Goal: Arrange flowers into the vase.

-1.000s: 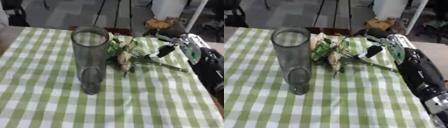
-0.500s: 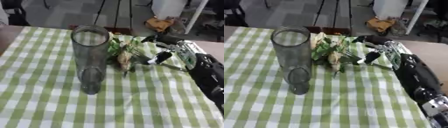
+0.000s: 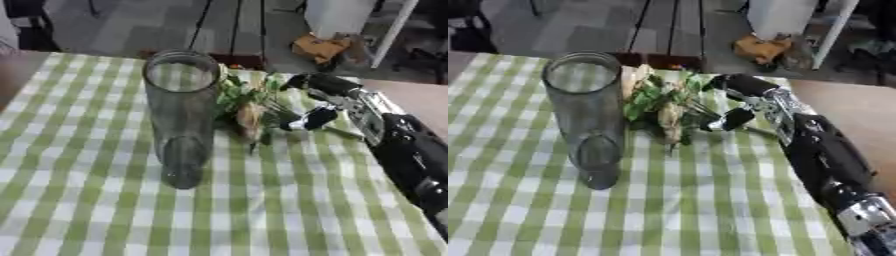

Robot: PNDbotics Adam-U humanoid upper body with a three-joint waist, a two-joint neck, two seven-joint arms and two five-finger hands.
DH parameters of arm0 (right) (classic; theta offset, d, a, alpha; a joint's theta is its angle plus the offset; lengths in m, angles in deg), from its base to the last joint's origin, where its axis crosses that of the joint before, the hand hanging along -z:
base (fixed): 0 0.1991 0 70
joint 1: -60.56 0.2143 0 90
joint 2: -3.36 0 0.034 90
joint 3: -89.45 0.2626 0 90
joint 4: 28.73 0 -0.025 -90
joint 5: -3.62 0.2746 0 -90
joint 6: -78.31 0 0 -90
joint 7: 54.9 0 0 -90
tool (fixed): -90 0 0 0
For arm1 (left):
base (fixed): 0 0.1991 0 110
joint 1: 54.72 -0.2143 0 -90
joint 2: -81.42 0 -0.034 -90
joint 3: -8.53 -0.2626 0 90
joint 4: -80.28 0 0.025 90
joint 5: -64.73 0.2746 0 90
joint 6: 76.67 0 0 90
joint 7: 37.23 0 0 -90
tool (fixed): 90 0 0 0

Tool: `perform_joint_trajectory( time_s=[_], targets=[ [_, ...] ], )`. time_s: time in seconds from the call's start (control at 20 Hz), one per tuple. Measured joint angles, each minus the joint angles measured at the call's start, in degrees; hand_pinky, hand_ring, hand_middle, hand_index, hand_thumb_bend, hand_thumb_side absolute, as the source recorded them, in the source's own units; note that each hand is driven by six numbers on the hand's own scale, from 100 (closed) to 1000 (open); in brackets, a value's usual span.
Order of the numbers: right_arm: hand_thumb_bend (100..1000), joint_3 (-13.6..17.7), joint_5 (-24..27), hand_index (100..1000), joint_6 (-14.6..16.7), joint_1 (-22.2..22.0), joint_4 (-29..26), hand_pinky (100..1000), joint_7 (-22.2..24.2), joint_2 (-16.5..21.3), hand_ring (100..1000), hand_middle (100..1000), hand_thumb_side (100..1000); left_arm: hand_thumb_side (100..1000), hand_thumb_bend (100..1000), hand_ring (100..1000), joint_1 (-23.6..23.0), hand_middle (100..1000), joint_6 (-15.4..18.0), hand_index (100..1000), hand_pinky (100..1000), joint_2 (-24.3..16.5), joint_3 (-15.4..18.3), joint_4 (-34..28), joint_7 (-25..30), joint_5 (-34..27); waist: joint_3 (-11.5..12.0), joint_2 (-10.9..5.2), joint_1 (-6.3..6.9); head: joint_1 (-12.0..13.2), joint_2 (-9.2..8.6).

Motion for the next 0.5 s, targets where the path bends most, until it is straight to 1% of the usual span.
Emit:
perform_joint_trajectory(
  time_s=[0.35,0.5],
  targets=[
    [487,0.04,-4.71,905,-0.17,0.02,2.89,776,-6.17,-0.37,873,844,586,874,100,829,0.05,932,-0.03,955,531,0.02,0.0,0.0,0.04,-0.15,0.12,0.24,0.02,-0.02,-0.01],
    [501,0.07,-7.04,928,-0.14,0.39,4.49,790,-8.42,-0.48,888,863,570,873,100,830,0.06,932,-0.03,955,531,0.03,0.0,0.0,0.04,-0.16,0.15,0.29,0.07,-0.03,-0.03]
  ],
)
